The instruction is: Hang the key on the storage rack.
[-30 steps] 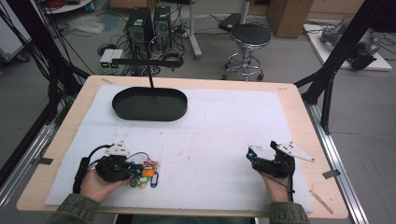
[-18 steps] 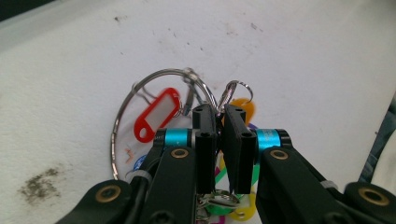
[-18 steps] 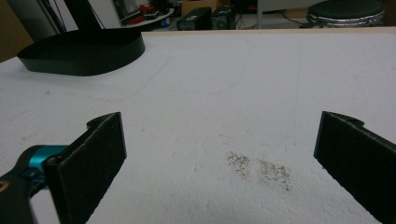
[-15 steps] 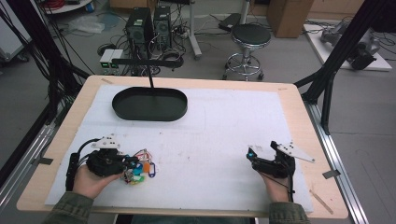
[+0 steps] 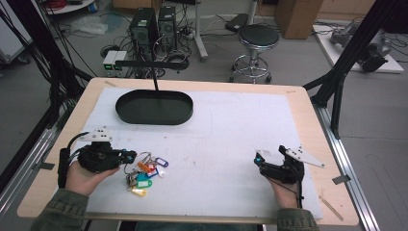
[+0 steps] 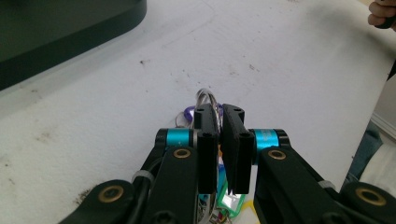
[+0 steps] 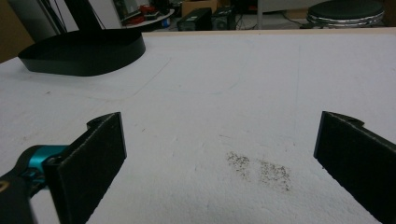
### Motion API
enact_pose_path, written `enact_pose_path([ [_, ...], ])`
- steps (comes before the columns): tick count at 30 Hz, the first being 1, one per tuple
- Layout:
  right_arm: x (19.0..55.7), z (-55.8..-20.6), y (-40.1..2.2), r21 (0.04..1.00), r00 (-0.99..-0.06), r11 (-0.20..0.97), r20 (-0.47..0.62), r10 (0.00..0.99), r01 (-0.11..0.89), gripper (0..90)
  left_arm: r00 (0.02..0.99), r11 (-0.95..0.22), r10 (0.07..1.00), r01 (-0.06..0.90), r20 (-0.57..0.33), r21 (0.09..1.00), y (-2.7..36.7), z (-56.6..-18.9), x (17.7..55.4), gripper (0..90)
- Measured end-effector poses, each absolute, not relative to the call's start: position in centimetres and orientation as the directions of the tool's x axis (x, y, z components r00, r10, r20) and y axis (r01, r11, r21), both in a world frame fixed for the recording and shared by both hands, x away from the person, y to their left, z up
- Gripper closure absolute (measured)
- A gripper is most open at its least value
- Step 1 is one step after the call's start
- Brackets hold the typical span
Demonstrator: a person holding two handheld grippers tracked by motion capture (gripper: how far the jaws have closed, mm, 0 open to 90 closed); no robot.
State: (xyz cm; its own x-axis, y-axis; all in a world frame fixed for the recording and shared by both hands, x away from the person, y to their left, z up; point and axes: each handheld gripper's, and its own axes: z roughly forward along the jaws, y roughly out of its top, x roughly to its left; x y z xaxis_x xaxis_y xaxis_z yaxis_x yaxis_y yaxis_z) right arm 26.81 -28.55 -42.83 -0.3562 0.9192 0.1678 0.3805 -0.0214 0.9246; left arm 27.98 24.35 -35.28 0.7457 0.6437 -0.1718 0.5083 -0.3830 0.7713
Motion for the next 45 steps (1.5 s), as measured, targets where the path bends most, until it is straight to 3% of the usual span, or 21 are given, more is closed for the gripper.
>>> enact_pose_path([
  [29, 26.8, -42.8, -28.7, 0.926, -0.36, -0.023, 0.169, 0.917, 0.377, 1.2, 0.77, -0.404, 0.634, 0.408, -0.071, 0.819, 24.2, -26.9, 31.7, 84.6],
  [45, 26.8, -42.8, -28.7, 0.924, -0.361, -0.026, 0.175, 0.916, 0.381, 1.2, 0.767, -0.374, 0.636, 0.404, -0.087, 0.835, 24.8, -24.1, 34.1, 84.6],
])
